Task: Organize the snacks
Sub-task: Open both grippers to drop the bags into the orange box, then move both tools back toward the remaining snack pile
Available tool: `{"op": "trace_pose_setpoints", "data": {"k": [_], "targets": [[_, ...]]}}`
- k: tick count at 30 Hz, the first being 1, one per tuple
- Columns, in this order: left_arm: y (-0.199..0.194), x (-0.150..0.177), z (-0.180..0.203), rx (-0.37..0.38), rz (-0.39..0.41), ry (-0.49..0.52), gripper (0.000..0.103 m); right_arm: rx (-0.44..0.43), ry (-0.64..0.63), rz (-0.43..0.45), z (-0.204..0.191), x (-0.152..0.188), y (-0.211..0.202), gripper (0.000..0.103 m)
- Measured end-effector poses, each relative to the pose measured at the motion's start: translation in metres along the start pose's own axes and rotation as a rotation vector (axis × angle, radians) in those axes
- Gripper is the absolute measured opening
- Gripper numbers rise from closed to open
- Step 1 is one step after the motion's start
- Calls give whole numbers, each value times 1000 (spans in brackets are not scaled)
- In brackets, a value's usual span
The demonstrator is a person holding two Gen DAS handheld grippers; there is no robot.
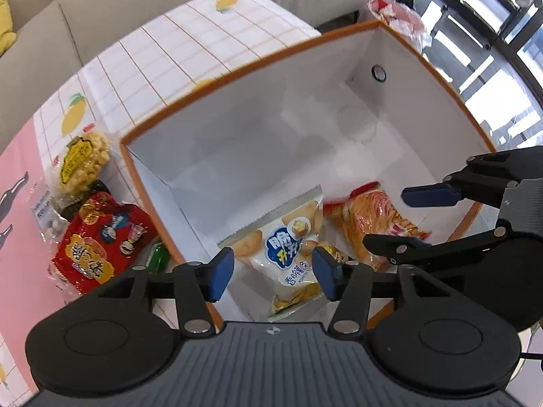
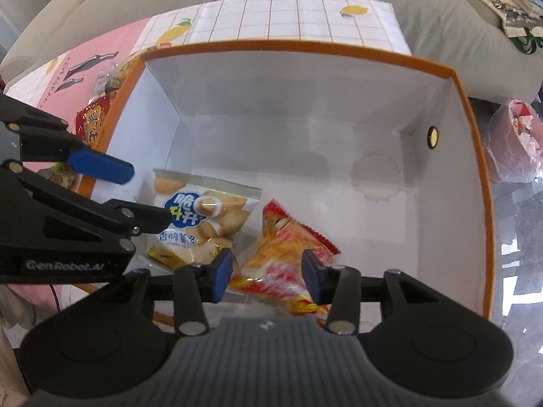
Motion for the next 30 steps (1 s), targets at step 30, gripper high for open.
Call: {"op": "trace_pose_setpoints", "data": {"k": [30], "targets": [[-113,116,-46,-125,359,-173,72,-5,147,434,-81,45,-103,85]]}}
Point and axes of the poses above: each gripper's, at about its wrist camera, not at the fingertips, and y roughly the way its jaws point, z to its right, x to its underside, the point moved 5 cm from there along y, roughly the way its jaws point, and after that the axes turned 13 degrees about y, right-handed, at the moved point
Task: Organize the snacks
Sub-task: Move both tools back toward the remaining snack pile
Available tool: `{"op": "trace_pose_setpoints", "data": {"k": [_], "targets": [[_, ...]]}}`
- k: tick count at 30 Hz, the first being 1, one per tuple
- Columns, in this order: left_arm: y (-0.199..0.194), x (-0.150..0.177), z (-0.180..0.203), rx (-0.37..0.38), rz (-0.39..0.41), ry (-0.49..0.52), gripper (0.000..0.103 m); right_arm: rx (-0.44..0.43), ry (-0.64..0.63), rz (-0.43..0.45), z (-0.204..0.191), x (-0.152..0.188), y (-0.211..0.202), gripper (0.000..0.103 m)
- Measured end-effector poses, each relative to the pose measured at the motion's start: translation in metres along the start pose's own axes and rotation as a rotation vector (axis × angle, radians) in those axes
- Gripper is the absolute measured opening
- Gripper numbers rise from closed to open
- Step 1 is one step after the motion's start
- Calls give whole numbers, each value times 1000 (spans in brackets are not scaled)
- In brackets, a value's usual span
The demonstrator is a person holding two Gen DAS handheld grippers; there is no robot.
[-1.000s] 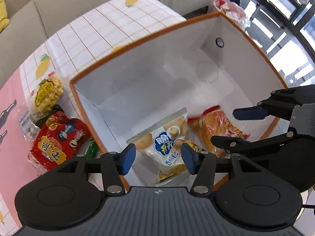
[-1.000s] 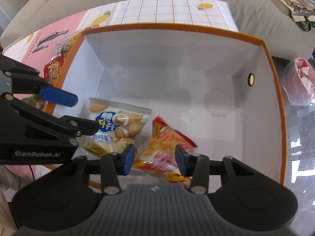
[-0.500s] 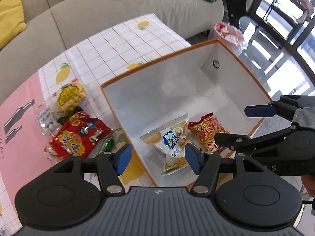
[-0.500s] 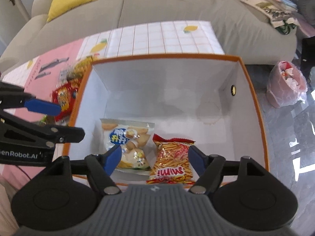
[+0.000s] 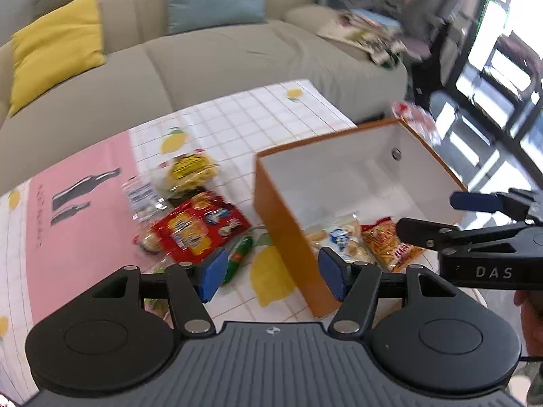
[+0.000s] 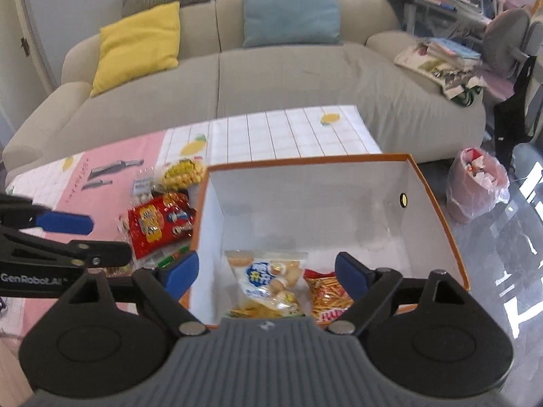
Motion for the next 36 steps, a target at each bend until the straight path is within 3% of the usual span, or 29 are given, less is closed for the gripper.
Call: {"op": "trace_pose_setpoints", "data": {"k": [13,20,27,30,32,36], "targets": [[-29,76,-66,-129,112,-205,72,-22,50,134,-62,50,-5,85],[-25,109,-83,-204,95,-245,72,-36,0,130,-93,69,8,85],[-8,123,-91,-209,71,-265,72,-35,-78,85,-113,82,39,85],[0,126,-97,-174,69,-289,72,-28,-119,74,-120,83,53,84],[7,127,-102,-130,70,-318,72,-24,-147,68,-125,84,63,78],[22,132,-110,-116,35,-336,72,-27,-182,48,-130,82,84,69]]}}
Point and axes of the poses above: each gripper's, at about its wrist camera, not at the fingertips, and y roughly the way its jaws point, z to its right, x to its underside, the point moved 5 cm from there along y, roughly the way its jaws point, and after that the axes turned 13 degrees about y, right-handed, at the moved point
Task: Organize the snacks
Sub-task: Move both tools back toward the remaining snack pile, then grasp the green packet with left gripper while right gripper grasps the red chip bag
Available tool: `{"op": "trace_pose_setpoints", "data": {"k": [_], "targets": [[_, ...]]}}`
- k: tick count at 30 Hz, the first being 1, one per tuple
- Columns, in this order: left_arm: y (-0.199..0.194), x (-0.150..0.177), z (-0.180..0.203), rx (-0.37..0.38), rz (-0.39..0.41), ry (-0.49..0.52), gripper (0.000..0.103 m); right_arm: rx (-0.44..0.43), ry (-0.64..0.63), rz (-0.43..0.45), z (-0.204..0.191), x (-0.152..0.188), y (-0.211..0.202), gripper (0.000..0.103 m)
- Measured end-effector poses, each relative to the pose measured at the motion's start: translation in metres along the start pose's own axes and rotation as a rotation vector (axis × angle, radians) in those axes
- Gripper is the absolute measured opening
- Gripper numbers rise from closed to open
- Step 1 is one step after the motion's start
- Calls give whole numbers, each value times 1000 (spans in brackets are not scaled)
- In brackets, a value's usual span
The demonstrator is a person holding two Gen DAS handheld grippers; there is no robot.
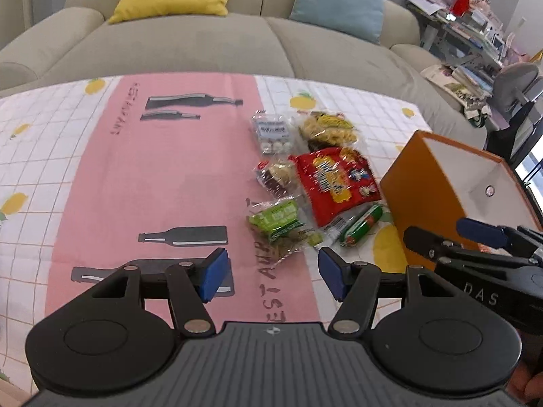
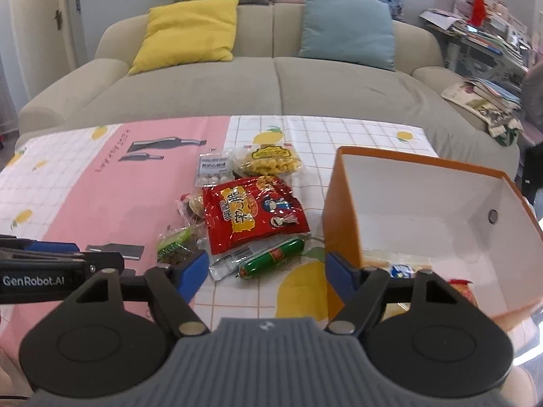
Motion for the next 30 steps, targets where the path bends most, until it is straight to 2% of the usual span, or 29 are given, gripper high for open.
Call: {"op": "trace_pose_setpoints", "data": {"k": [5,9,12,14,17,21,25,30], "targets": [[20,-4,-7,20,-33,-22,72,-7,-18,-26,-3,-2,24,63],[36,-12,-10,35,-54,-35,72,-21,-40,-48,-8,-6,42,62],[51,-20,-12,45,-95,-85,72,-15,-64,-54,-13,-8,55,62],[60,-23,-14,37,-119,-131,72,1,-67,-63,-13,-9,65,56],[75,-24,-15,45,-150,-207,77,18,-55,-92,-9,-11,78,56],[91,-25,-9,42,-193,-222,78,34,-75,-99,-6,-9,88,56],[106,-23,-6,58,-242,-280,80,45,-91,-110,-2,-8,96,55],[115,-21,-7,49,-273,-293,79,37,-105,-112,-2,-7,100,55]]}}
Point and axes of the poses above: each gripper's, at about its wrist camera, not at the fingertips, and y roughly the way its jaws point, z to its right, x to its underside, the point moved 5 cm from there along y, roughly the way its jaws point, and after that the axes turned 13 degrees about y, right-handed, at the moved point
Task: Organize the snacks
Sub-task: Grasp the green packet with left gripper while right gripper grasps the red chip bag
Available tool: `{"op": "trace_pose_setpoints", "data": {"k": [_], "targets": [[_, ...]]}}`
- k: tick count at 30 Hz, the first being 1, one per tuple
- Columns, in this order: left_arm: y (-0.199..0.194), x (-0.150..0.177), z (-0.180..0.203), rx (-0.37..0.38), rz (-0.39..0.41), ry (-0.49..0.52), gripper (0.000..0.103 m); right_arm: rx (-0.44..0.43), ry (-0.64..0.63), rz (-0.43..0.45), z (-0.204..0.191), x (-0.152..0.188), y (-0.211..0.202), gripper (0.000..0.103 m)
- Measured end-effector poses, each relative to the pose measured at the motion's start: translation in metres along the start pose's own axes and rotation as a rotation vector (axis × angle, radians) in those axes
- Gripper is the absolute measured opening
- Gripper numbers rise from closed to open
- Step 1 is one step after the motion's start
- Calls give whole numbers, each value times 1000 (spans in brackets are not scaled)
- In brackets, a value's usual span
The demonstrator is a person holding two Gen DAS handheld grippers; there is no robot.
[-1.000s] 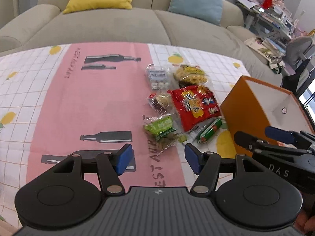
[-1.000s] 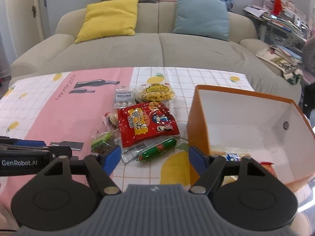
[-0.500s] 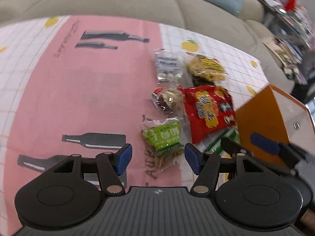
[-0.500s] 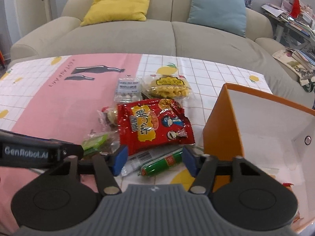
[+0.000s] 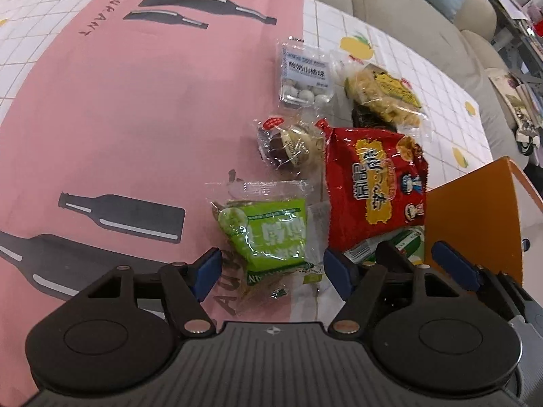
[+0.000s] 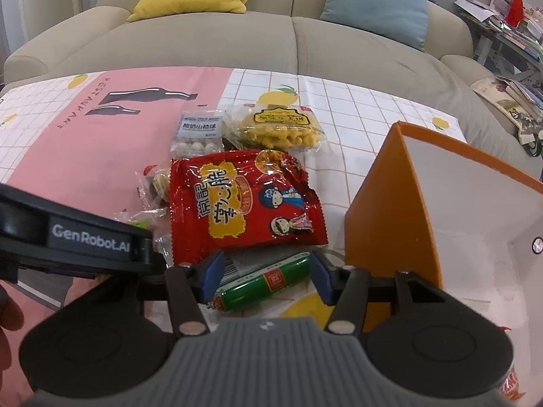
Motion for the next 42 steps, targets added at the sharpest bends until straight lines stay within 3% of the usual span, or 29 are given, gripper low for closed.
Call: {"op": "trace_pose_setpoints", "data": {"k": [7,11,19,25,28,30,32,34,35,37,42], "targets": [[5,-10,5,-37,-9,31,63,2,-7,-2,-3,-1,8,57],[0,-11,-1,-63,12,46,57,-13,-29,3,-7,-3,8,65],[-18,-12,-42,-147,55,8,56,-37,-63,18,-25,-14,20,82],[-16,-12,-48,-141,51,8,56,-20,-75,-3,-33,-22,44,95],[-16,-12,-47,-139,55,15,56,3,-84,-13,-33,-22,51,95],[-16,-11,-46,-134,55,16,56,27,-86,-7,-31,-21,53,90],[-18,-9,-47,-130,54,16,56,37,-79,13,-28,-21,49,75],[-19,-6,-47,-132,52,20,56,26,-65,25,-25,-20,42,67],[-20,-5,-46,-134,51,25,56,29,-65,39,-24,-19,38,54],[-22,0,-44,-143,48,40,56,38,-78,58,-24,-18,29,42],[-29,13,-36,-140,40,71,55,26,-129,108,-29,-6,1,28]]}}
Point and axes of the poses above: each gripper's, at about its wrist camera, not at the fingertips, and y roughly the way its jaws point, z to its right, x to its underside, the point moved 5 cm from there along y, roughly the way its jaws point, and after that the axes turned 13 degrees about y, right-handed, at the moved point
